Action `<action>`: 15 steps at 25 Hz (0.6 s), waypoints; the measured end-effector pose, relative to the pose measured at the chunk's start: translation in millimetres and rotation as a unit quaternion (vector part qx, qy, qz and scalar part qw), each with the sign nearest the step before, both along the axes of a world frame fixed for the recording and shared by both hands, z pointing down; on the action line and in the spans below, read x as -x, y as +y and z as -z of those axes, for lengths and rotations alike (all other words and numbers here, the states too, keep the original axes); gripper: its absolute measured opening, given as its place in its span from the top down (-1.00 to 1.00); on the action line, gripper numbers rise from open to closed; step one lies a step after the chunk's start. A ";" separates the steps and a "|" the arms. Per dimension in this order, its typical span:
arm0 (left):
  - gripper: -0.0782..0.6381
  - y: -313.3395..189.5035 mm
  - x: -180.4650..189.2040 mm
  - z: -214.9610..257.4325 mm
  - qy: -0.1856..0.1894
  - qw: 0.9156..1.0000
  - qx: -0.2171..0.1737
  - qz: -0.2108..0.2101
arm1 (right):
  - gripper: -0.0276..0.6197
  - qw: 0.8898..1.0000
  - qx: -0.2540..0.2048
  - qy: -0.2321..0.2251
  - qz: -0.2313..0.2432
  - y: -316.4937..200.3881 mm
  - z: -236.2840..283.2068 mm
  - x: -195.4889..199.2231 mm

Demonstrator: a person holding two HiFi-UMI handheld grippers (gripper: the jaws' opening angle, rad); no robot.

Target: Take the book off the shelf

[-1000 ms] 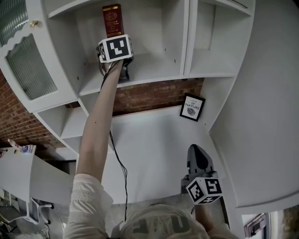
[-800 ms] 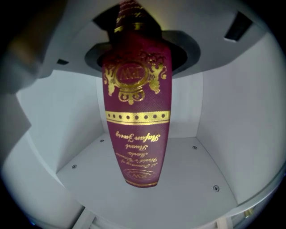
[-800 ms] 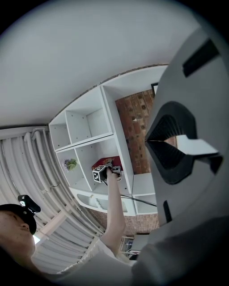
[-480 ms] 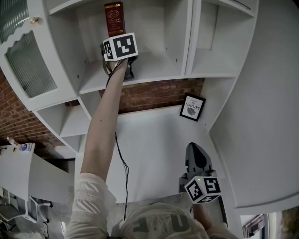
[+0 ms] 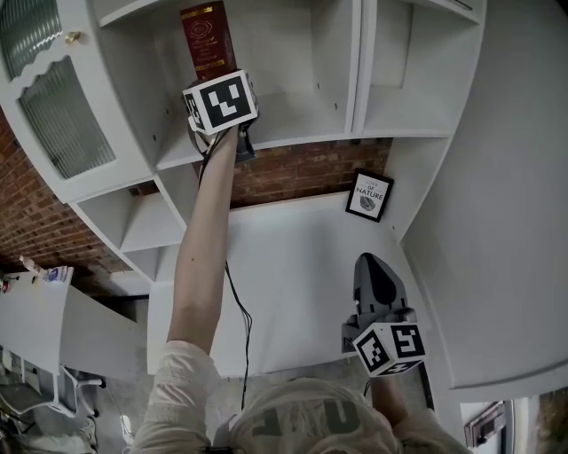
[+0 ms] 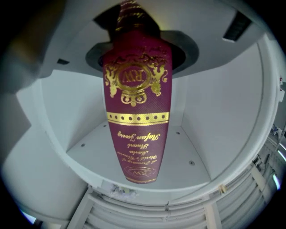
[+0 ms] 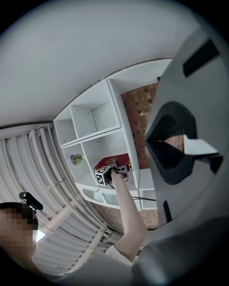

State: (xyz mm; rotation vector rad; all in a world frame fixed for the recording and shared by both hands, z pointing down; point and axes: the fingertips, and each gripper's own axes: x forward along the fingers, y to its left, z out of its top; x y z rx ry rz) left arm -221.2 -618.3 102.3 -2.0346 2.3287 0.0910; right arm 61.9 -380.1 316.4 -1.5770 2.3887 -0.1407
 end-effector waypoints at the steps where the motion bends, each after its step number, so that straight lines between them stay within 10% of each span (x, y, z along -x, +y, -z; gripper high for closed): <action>1: 0.08 12.5 0.2 1.2 0.000 1.000 -0.011 -0.001 | 0.87 1.000 -0.005 0.001 0.008 1.4 3.9 4.1; 15: 0.08 229.4 -11.2 -33.7 -0.089 0.989 -0.120 -0.015 | 0.87 0.991 -0.050 0.022 0.120 44.9 35.8 72.9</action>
